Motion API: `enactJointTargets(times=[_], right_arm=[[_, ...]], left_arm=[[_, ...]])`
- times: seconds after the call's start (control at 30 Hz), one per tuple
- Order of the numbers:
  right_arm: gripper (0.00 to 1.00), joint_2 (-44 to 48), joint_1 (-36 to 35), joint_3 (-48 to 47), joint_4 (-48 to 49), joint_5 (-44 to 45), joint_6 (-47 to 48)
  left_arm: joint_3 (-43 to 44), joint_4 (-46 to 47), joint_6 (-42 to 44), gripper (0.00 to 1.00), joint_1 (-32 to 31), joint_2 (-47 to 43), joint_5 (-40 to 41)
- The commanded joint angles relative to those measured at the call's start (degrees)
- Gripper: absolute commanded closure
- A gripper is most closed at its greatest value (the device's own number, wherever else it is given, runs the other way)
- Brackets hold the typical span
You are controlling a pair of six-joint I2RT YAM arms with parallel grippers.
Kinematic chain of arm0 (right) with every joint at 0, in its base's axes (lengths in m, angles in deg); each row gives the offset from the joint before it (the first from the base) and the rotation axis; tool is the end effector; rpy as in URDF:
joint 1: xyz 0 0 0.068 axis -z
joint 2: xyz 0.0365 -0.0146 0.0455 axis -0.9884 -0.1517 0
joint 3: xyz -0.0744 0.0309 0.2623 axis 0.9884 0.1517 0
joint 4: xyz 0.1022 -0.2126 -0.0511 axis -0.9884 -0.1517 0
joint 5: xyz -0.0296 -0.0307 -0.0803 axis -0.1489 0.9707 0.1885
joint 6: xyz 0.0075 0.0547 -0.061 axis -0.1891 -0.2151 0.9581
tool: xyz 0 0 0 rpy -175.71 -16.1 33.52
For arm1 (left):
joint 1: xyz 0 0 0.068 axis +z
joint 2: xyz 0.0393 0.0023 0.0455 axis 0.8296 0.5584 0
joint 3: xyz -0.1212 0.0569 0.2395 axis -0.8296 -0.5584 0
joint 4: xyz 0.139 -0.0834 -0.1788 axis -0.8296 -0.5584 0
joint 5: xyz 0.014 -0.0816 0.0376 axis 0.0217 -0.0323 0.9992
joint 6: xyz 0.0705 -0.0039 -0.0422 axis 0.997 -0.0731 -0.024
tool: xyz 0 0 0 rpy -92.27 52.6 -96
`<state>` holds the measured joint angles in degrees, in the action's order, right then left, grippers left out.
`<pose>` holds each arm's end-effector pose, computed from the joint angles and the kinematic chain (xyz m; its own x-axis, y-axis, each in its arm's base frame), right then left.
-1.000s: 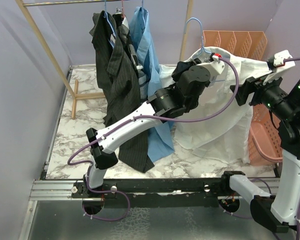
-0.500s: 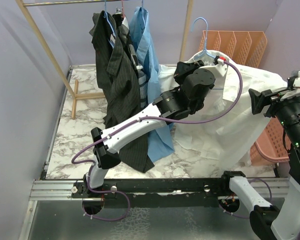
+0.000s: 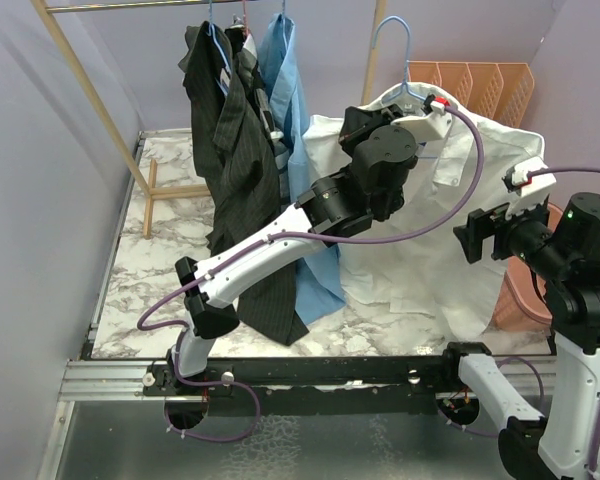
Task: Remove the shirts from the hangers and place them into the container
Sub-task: Remove the shirt from the hanger.
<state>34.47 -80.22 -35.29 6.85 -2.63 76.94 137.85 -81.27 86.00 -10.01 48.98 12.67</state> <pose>0.0938 0.0170 0.4414 -0.3471 -0.2197 -0.9117 -0.3131 0.9435 -0.1082 0.2259 -0.3498 0.5104 0.0469 0.6684 -0.7423 -0.0081 0.7434 0.6688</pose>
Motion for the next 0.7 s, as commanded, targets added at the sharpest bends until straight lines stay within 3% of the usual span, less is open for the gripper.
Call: enactJointTargets(times=[0.0,0.07,0.2,0.27,0.4,0.5,0.67], right_arm=[[0.15,0.3,-0.3,-2.1,-4.3,-8.3,2.1],[0.15,-0.4,-0.3,-3.8,-4.2,-5.1,1.8],[0.15,-0.4,-0.3,-4.7,1.8,16.4,1.4],[0.14,0.9,-0.3,-4.1,6.0,23.2,3.3],[0.12,2.7,-0.3,-6.5,11.1,26.2,4.5],[0.12,2.7,-0.2,-9.3,11.3,22.0,4.3],[0.14,2.6,-0.3,-10.4,6.2,-7.3,2.3]], left_arm=[[0.1,7.2,4.6,1.0,0.1,-3.1,4.2],[-0.5,8.3,5.9,1.0,0.2,-2.6,5.1],[-1.0,10.1,7.3,1.0,0.2,-1.9,6.1],[-1.2,10.3,7.0,1.0,0.2,-1.9,5.9],[-1.3,10.6,7.3,1.0,0.2,-1.5,6.0],[-1.8,10.7,6.4,1.0,0.2,-1.9,5.7],[-3.0,10.5,5.3,1.0,0.0,-2.1,5.6]])
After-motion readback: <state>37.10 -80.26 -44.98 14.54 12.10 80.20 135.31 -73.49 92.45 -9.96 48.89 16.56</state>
